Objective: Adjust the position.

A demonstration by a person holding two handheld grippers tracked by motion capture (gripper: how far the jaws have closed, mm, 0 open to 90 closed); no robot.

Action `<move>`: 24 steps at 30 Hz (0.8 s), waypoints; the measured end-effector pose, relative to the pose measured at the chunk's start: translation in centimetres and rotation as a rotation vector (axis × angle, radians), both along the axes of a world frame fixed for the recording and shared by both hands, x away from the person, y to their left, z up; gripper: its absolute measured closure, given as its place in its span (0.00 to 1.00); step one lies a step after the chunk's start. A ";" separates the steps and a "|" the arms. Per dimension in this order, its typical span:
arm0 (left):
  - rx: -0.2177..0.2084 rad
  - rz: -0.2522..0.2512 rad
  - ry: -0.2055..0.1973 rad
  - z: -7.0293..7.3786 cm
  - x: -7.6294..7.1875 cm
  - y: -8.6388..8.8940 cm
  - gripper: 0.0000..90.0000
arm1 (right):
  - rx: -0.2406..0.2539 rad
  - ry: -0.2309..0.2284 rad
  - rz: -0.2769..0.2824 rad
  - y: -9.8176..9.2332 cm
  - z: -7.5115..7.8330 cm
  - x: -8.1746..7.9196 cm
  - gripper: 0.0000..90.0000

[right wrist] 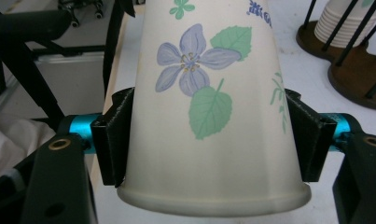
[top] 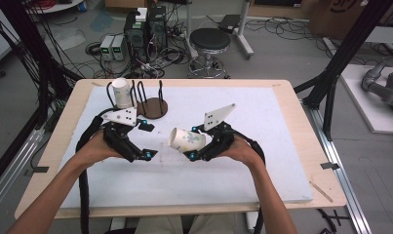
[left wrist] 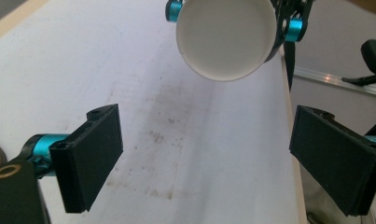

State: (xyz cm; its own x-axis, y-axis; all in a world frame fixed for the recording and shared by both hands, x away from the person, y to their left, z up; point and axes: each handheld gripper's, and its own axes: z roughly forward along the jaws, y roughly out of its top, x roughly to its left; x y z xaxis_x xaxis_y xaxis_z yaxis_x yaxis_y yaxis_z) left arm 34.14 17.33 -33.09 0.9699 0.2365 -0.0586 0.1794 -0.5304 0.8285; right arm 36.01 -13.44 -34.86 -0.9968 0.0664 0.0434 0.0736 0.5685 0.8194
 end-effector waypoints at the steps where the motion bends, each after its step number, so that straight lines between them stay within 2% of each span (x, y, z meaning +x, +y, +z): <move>1: 0.008 0.002 0.005 0.0 0.0 0.0 0.11 | -0.014 -0.001 -0.005 0.0 0.1 0.0 0.32; 7: 0.086 -0.001 0.011 -0.1 0.1 -0.3 0.11 | -0.078 -0.010 -0.015 0.1 0.3 -0.1 0.32; 10: 0.132 0.000 0.007 -0.1 0.2 -0.5 0.11 | -0.125 -0.024 -0.014 0.3 0.2 -0.2 0.32; 16: 0.156 -0.007 0.019 0.0 0.4 -0.6 0.11 | -0.198 -0.035 -0.010 0.7 0.4 -0.2 0.32; 24: 0.215 -0.006 0.030 -0.1 0.8 -0.8 0.11 | -0.280 -0.035 -0.015 0.7 0.5 -0.2 0.32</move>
